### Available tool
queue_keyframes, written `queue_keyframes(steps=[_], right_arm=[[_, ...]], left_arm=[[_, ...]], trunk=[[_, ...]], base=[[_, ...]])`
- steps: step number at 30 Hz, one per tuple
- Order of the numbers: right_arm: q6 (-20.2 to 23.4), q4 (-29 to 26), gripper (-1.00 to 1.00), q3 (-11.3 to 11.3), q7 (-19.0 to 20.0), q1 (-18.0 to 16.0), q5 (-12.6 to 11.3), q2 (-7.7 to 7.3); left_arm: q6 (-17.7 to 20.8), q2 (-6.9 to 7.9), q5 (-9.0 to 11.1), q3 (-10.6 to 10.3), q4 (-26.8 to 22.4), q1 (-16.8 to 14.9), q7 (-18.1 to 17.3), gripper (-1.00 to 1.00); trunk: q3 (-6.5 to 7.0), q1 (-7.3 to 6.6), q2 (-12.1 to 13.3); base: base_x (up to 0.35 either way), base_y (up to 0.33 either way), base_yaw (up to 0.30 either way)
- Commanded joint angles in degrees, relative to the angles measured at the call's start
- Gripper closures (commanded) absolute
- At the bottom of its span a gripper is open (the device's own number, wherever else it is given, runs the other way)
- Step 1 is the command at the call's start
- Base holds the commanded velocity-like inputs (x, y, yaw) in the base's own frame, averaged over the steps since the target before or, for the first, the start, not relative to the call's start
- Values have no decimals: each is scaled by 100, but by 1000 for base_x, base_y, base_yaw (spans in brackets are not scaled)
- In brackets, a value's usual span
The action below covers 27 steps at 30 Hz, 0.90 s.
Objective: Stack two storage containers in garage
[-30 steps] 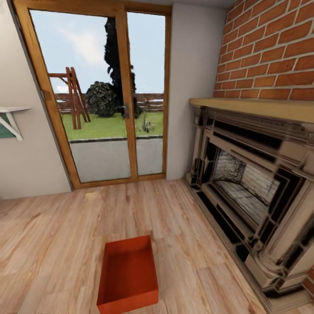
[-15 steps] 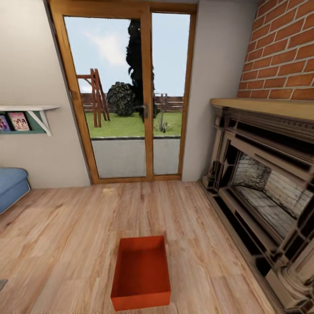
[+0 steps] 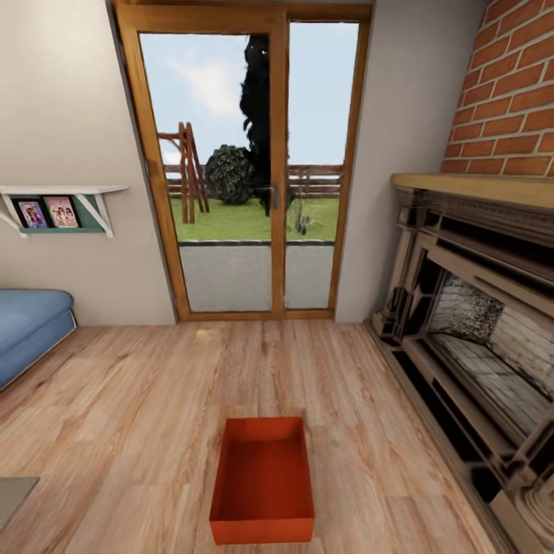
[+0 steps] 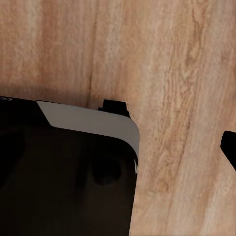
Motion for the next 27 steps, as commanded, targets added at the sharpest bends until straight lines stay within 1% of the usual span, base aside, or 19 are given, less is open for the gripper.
queue_keyframes(steps=[1, 10, 14, 21, 27], right_arm=[[-27, 15, -100, 48, -9, -5, -50, 5], [-27, 15, -100, 48, -9, -5, -49, 5], [-27, 15, -100, 47, -9, -5, -56, 0], [-19, 15, -100, 40, -9, -5, -58, 5], [-19, 15, -100, 40, -9, -5, -58, 5]], left_arm=[[-16, 0, 46, -1, 5, -3, 1, -100], [-16, 0, 46, -1, 5, -3, 1, -100], [-16, 0, 46, -1, 5, -3, 1, -100], [-16, 0, 46, -1, 5, -3, 1, -100], [-16, -2, 46, -1, 5, -3, 1, -100]], trunk=[[-6, 1, -3], [-6, 1, -3], [-6, 1, -3], [-6, 1, -3], [-6, 1, -3]], base=[[105, 246, 2], [157, 258, 0], [40, 45, -4], [4, 4, -143], [0, 0, -31]])
